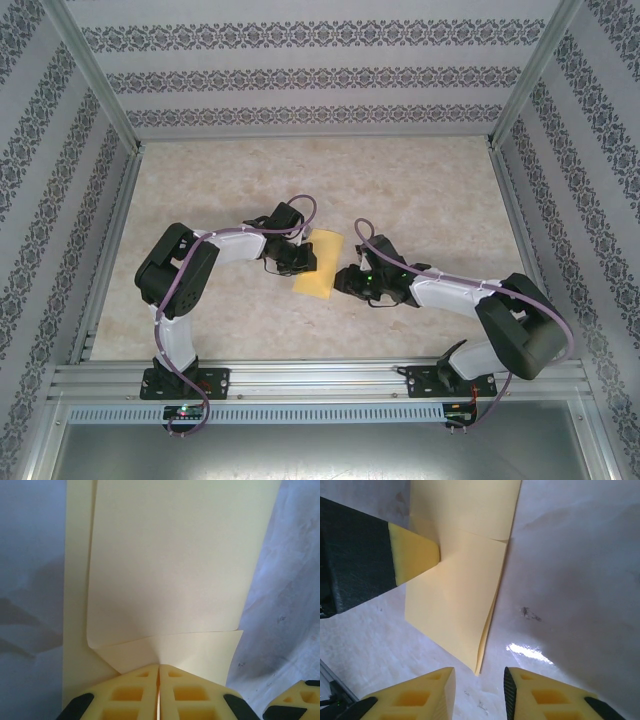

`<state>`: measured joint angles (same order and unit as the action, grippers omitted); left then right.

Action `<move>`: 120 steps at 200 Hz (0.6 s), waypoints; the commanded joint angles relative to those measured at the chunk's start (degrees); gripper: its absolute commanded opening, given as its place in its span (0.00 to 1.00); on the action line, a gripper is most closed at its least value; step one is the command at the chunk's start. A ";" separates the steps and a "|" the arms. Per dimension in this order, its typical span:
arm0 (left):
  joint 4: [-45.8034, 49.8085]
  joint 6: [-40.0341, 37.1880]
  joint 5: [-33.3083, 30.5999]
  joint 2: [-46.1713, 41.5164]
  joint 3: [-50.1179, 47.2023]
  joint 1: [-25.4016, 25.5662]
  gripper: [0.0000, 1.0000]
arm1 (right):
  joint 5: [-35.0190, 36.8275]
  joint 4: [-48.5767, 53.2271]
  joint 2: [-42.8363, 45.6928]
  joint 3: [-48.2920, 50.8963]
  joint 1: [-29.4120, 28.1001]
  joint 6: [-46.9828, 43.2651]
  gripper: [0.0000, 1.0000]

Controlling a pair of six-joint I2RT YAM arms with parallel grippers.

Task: Fold a paper plane with a square sheet of paper (pick it up from the middle)
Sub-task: Fold the triangle a second time at the center of the table.

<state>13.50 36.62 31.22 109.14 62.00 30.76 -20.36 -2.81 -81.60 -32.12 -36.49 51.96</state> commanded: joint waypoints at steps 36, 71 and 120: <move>3.25 -0.08 -3.54 -0.21 -0.38 0.14 0.11 | 0.08 -4.46 -3.96 -1.76 0.11 3.64 0.40; 3.79 -0.19 -3.53 0.19 -0.17 0.18 0.12 | -0.01 -5.69 -6.22 -2.59 -0.07 4.82 0.41; 3.88 0.04 -3.36 0.66 -0.06 0.21 0.11 | -0.17 -6.79 -8.54 -3.52 -0.50 5.87 0.41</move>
<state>13.54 36.62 31.20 109.14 62.02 30.76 -20.40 -8.21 -88.82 -34.13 -36.51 56.34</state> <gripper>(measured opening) 0.115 0.412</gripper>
